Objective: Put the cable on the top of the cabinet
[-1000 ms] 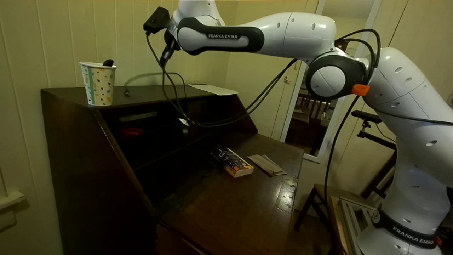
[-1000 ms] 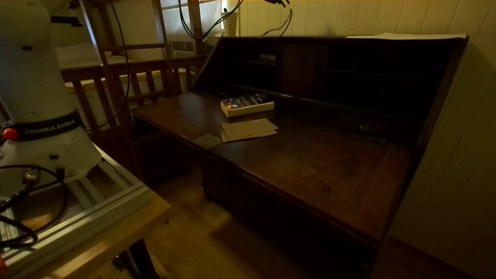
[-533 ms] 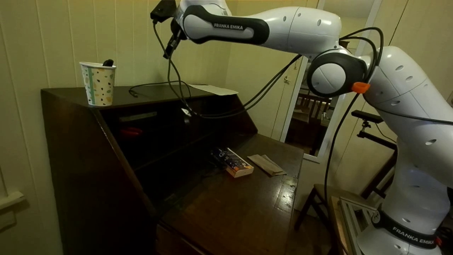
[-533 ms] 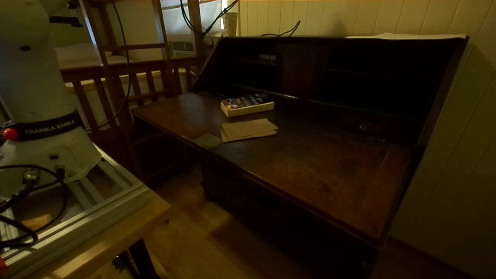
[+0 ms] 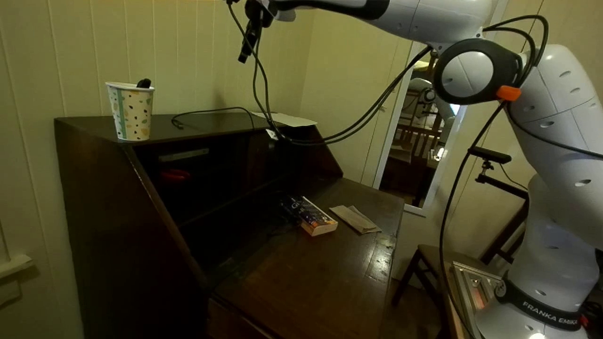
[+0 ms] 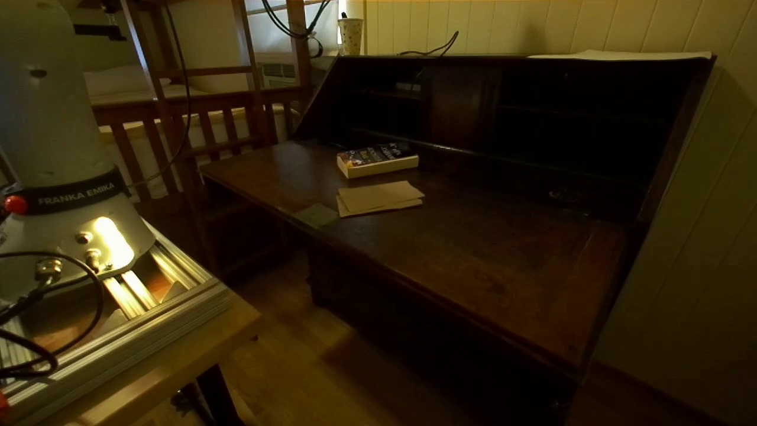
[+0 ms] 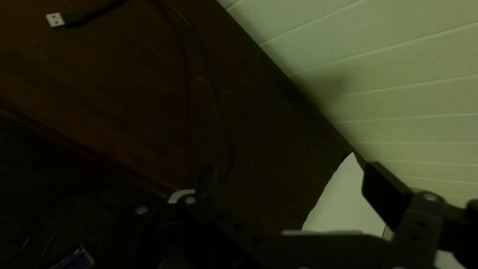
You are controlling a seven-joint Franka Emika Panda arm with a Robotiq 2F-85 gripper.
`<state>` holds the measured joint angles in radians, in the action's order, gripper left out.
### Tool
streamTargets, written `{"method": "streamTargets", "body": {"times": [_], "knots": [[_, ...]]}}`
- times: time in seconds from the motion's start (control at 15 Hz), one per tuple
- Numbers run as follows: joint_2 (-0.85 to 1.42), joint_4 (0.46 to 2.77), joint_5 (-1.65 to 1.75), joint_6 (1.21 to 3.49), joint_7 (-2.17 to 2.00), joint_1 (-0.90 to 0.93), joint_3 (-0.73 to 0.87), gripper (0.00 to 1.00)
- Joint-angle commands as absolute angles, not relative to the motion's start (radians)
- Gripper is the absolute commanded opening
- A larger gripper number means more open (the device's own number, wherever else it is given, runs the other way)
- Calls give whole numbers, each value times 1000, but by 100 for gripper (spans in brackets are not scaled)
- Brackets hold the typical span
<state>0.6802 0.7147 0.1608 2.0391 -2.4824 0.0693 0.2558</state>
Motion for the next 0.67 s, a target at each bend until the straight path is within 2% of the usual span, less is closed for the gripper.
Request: {"method": "streamTargets", "body": {"times": [0.0,0.47,0.53,0.6], "knots": [[542,892,191,1900,-2492,125,267,100],[373,1203,562,1710,-2766,364,395,100],[467,1048,468,1721,-2679,294,364,100],[448,1088,506,1709,-2711,323,376,100]]}}
